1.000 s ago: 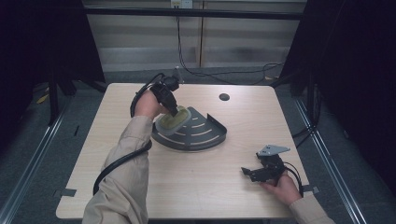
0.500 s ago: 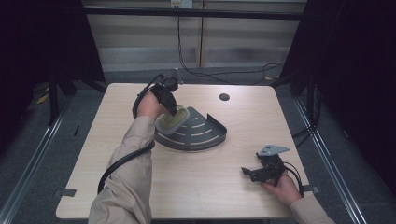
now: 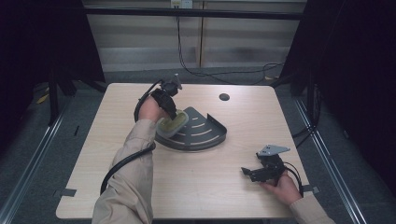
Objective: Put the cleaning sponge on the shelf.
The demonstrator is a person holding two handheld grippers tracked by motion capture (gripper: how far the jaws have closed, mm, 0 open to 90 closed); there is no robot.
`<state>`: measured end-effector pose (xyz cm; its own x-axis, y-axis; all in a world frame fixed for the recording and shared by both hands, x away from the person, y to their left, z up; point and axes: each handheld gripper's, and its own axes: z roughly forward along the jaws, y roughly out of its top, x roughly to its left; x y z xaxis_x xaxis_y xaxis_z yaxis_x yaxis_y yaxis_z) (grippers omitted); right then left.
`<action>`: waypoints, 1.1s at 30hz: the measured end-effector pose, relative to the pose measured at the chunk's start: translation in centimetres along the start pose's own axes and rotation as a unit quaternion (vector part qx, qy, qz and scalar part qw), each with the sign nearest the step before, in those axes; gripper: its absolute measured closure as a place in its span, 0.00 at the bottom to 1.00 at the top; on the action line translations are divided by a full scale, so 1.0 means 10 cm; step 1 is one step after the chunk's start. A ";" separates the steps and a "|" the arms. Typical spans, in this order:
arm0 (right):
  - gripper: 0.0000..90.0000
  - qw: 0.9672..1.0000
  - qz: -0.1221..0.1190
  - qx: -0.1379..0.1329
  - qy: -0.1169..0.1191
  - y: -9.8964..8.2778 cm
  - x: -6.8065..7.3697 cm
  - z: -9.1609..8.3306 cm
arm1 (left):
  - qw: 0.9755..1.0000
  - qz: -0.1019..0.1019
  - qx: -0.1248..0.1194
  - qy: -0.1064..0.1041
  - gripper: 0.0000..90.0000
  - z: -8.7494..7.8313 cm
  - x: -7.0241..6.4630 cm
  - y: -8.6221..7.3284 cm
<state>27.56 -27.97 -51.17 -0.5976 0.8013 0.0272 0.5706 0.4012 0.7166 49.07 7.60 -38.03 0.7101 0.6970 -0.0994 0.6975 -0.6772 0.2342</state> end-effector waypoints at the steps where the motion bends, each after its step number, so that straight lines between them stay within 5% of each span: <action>1: 0.10 1.000 -0.001 0.000 0.000 0.00 0.00 0.00 | 1.000 -0.003 0.000 0.004 0.79 0.01 0.00 0.00; 33: 0.10 1.000 0.000 0.000 -0.001 0.00 0.00 0.00 | 1.000 -0.005 0.003 0.008 0.79 0.19 0.06 0.01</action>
<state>27.56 -27.98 -51.17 -0.5975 0.8014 0.0257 0.5700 0.4020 0.7166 49.77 7.53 -39.91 0.7010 0.7079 -0.0871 0.7058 -0.6710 0.2273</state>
